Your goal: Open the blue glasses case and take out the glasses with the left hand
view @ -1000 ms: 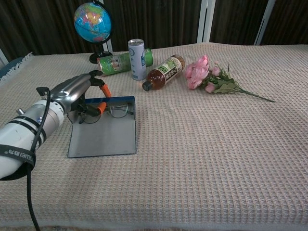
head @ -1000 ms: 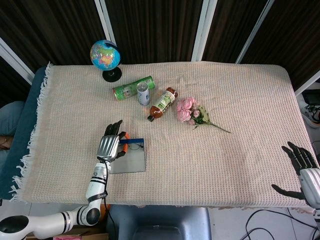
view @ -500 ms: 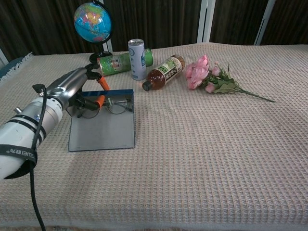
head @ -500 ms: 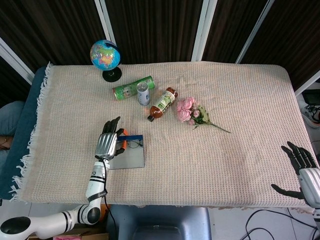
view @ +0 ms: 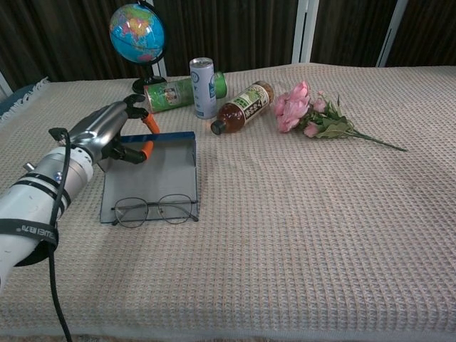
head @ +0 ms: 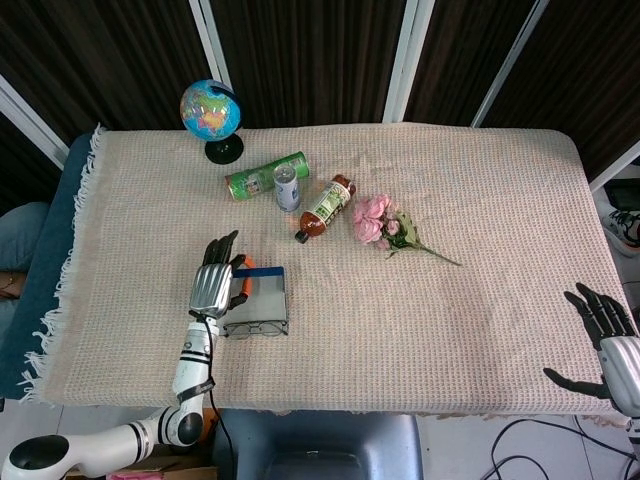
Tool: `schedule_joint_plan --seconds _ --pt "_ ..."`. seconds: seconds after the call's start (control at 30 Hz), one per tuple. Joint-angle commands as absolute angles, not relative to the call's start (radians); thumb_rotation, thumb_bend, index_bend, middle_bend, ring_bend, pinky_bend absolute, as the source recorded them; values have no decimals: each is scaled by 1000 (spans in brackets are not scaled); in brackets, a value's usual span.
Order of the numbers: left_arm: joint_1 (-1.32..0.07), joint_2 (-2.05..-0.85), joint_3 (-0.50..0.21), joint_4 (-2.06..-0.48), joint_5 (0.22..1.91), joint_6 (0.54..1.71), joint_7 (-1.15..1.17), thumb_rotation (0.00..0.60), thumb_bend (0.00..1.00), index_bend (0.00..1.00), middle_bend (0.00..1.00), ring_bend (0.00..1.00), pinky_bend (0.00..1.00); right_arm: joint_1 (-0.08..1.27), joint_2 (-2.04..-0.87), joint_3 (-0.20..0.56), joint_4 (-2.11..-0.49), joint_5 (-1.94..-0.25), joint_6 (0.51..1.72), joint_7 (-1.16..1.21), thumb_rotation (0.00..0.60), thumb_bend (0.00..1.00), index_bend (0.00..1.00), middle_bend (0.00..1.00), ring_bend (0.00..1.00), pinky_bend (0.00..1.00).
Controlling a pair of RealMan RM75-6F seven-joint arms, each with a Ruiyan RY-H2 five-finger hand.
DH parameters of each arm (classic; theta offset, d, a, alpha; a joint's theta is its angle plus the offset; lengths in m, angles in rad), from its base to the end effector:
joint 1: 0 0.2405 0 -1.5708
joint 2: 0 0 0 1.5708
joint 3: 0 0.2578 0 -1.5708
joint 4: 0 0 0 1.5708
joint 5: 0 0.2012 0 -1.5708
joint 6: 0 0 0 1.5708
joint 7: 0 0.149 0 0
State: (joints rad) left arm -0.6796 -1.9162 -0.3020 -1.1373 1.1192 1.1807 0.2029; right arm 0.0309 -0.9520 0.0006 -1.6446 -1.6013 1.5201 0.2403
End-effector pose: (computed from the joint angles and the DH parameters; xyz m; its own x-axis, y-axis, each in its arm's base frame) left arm -0.1517 0.3546 -0.0548 0.1548 0.0829 0.9845 0.9799 -0.1401 -0.1422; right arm -0.3095 -0.1585 0.2092 0.3023 -0.0466 0.9521 -0.9527 -0.0472 0.3002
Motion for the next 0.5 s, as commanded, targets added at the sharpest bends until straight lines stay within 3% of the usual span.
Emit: schedule_joint_plan --seconds 0.03,0.3,0.5 --pt "-679 -1918 -302 -1132 1112 1170 210 600 466 555 19 0 0 30 -951 1 -1644 -1601 1523 243 600 64 0 0 0 0" --pt "-691 -1917 -330 -1114 1109 1165 209 600 465 554 18 0 0 28 -949 1 -1642 -1603 1526 252 600 64 0 0 0 0" --pt "-736 -1913 -395 -1036 1075 1125 205 600 464 545 17 0 0 25 -948 2 -1640 -1605 1534 259 600 64 0 0 0 0"
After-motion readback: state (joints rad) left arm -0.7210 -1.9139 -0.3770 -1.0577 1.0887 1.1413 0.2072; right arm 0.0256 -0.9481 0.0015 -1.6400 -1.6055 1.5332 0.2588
